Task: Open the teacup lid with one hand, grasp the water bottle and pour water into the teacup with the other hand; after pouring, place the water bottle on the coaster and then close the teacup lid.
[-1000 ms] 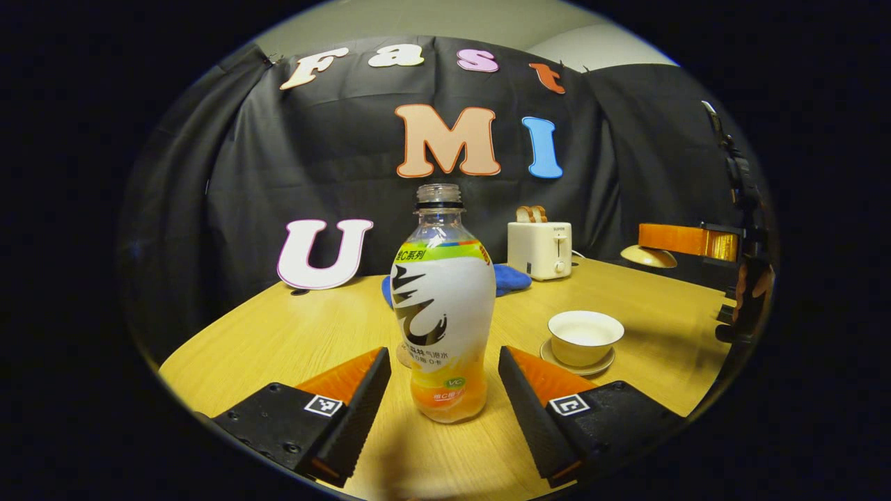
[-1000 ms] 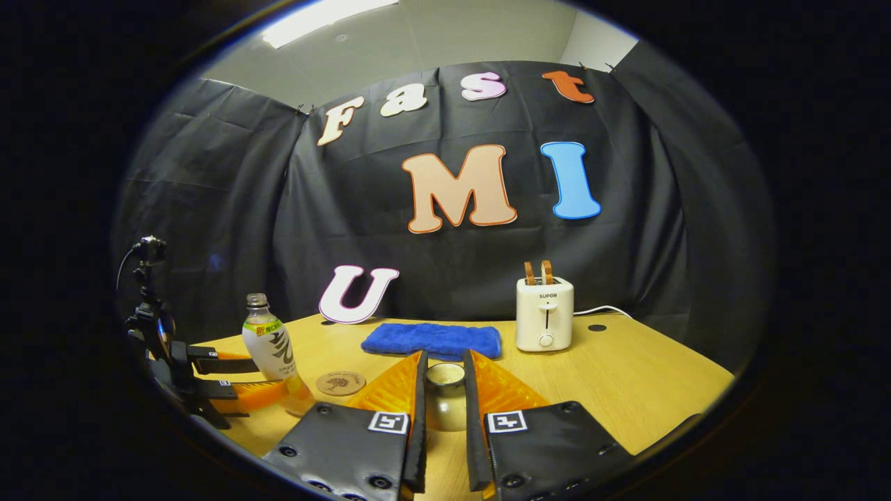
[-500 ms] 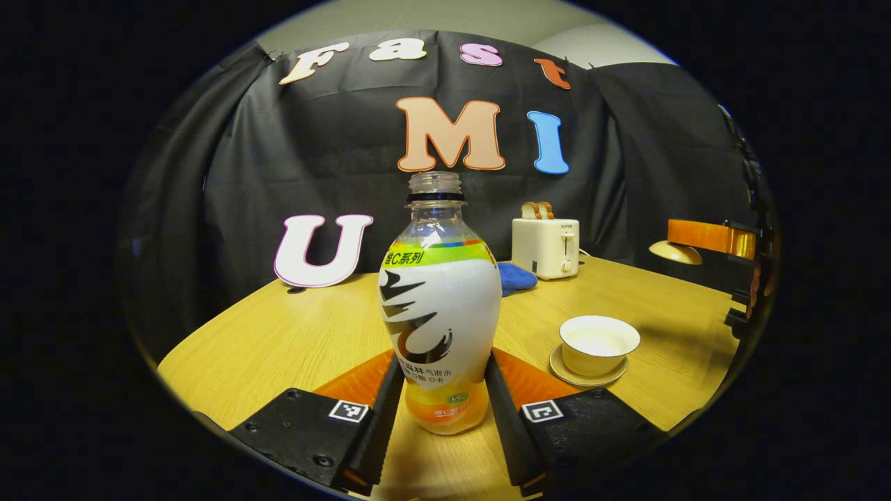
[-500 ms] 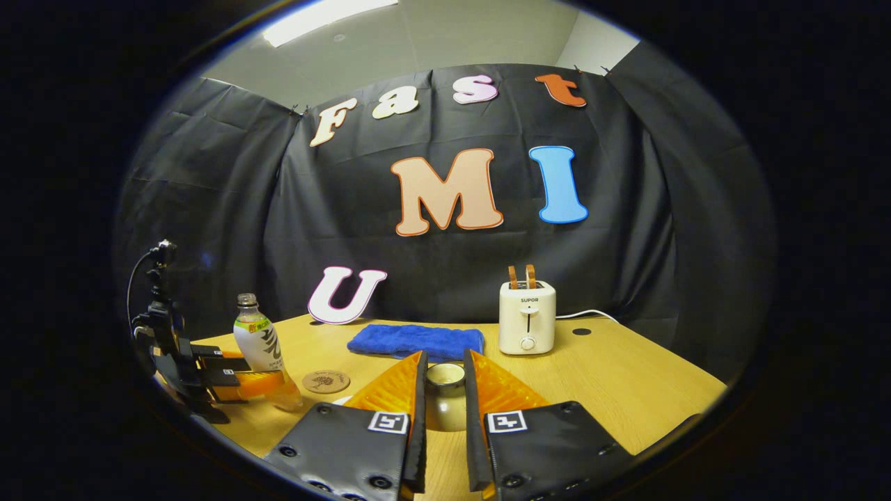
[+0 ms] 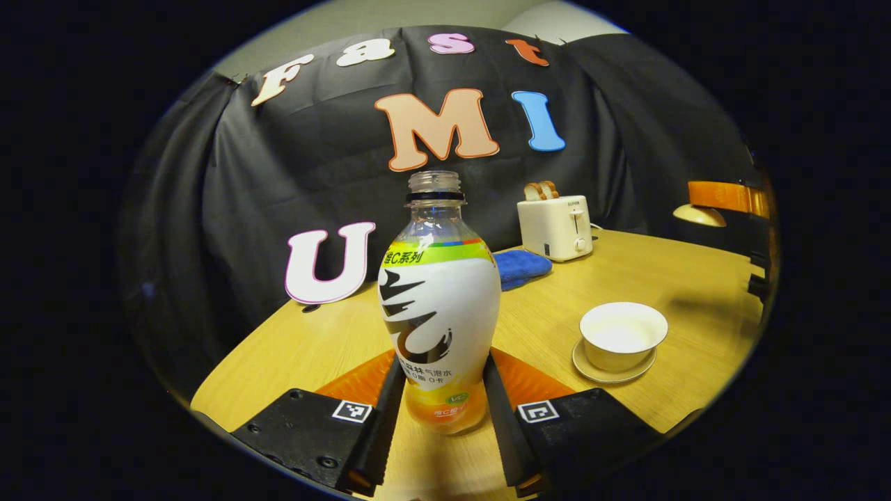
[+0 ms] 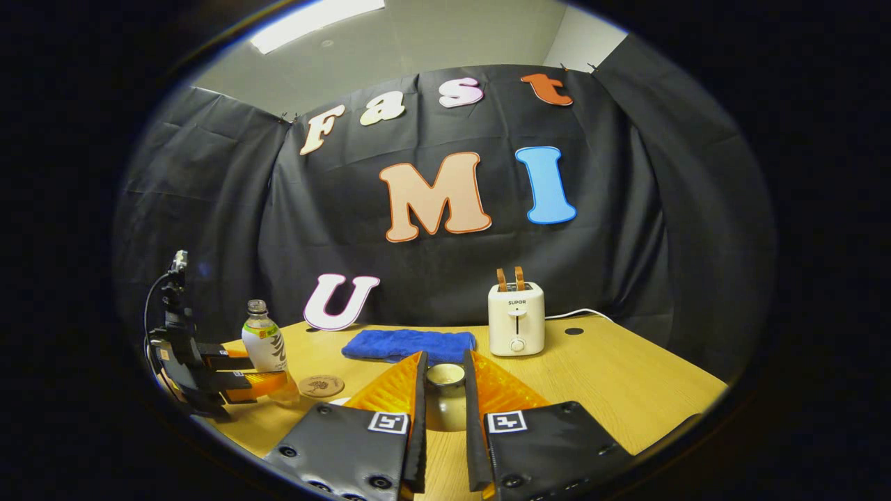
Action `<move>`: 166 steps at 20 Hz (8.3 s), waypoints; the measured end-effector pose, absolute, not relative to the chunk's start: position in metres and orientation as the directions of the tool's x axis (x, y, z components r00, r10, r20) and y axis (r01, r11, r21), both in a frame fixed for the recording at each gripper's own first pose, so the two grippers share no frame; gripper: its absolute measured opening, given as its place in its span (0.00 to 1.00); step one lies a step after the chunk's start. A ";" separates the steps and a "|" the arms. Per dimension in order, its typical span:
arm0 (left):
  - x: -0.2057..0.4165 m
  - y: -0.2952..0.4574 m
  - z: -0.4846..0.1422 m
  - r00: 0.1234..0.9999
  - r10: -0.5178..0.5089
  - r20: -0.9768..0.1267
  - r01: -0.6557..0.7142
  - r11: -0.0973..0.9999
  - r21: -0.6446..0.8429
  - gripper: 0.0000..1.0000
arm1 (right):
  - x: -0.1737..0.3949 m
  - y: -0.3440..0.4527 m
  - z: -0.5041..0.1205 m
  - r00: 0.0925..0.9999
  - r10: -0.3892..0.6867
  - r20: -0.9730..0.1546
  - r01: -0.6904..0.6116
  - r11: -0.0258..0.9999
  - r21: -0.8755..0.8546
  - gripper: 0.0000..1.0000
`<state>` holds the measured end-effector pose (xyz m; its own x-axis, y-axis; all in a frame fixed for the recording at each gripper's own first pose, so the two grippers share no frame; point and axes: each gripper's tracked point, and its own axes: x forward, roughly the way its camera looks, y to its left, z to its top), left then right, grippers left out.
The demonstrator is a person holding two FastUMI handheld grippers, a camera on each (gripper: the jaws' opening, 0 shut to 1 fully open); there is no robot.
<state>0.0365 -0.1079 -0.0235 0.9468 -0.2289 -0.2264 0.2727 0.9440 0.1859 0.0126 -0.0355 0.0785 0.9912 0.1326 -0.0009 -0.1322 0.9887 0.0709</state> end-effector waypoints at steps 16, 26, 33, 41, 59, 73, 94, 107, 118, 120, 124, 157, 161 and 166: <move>0.046 -0.115 -0.029 0.966 -0.133 -0.220 0.254 0.633 0.731 0.60 | 0.008 -0.040 0.083 0.992 0.126 0.003 -0.126 0.989 0.072 0.27; 0.048 -0.119 -0.041 0.966 -0.118 -0.230 0.258 0.411 0.875 0.58 | 0.007 -0.044 0.087 0.992 0.123 0.008 -0.123 0.990 0.076 0.27; 0.052 -0.121 -0.042 0.962 -0.121 -0.245 0.269 0.250 0.930 0.58 | 0.007 -0.039 0.084 0.991 0.133 0.000 -0.133 0.988 0.076 0.27; 0.060 -0.119 -0.039 0.961 -0.108 -0.253 0.260 0.060 0.964 0.58 | 0.008 -0.039 0.082 0.991 0.134 -0.007 -0.133 0.989 0.068 0.27; 0.060 -0.119 -0.015 0.961 -0.087 -0.261 0.231 -0.261 0.937 0.58 | 0.008 -0.034 0.078 0.990 0.143 -0.016 -0.142 0.988 0.061 0.27; 0.058 -0.125 0.017 0.970 -0.069 -0.231 0.180 -0.433 0.883 0.58 | 0.008 -0.039 0.078 0.990 0.139 -0.023 -0.137 0.988 0.071 0.27; 0.060 -0.132 0.038 0.979 -0.079 -0.187 0.114 -0.549 0.828 0.59 | 0.010 -0.037 0.074 0.987 0.155 -0.035 -0.151 0.984 0.091 0.29; 0.065 -0.123 0.028 0.962 -0.063 -0.266 0.208 -0.461 0.862 0.58 | 0.011 -0.033 0.073 0.987 0.155 -0.037 -0.151 0.985 0.077 0.27; 0.064 -0.122 -0.018 0.929 -0.102 -0.355 0.350 -0.058 0.935 0.58 | 0.010 -0.034 0.073 0.988 0.149 -0.034 -0.146 0.987 0.074 0.27; 0.057 -0.127 -0.027 0.930 -0.118 -0.349 0.358 0.066 0.931 0.58 | 0.011 -0.033 0.071 0.988 0.149 -0.037 -0.146 0.987 0.074 0.27; 0.039 -0.122 -0.031 0.926 -0.144 -0.348 0.376 0.316 0.871 0.58 | 0.012 -0.031 0.068 0.987 0.151 -0.045 -0.148 0.987 0.069 0.27; 0.121 -0.119 -0.020 0.959 -0.224 -0.176 0.204 0.971 -0.125 0.59 | 0.021 -0.036 0.052 0.987 0.135 -0.088 -0.130 0.989 0.065 0.27; 0.109 -0.115 -0.013 0.958 -0.229 -0.172 0.210 0.970 -0.121 0.59 | 0.023 -0.034 0.047 0.986 0.138 -0.096 -0.132 0.989 0.067 0.29; 0.102 -0.118 -0.015 0.957 -0.231 -0.176 0.220 0.972 -0.080 0.66 | 0.021 -0.030 0.049 0.985 0.145 -0.092 -0.139 0.988 0.063 0.27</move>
<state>0.1023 -0.1184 -0.0152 0.9570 -0.2308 -0.1756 0.2199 0.9723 -0.0796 0.0215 -0.0305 0.0493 0.9852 0.1447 -0.0920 -0.1393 0.9883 0.0626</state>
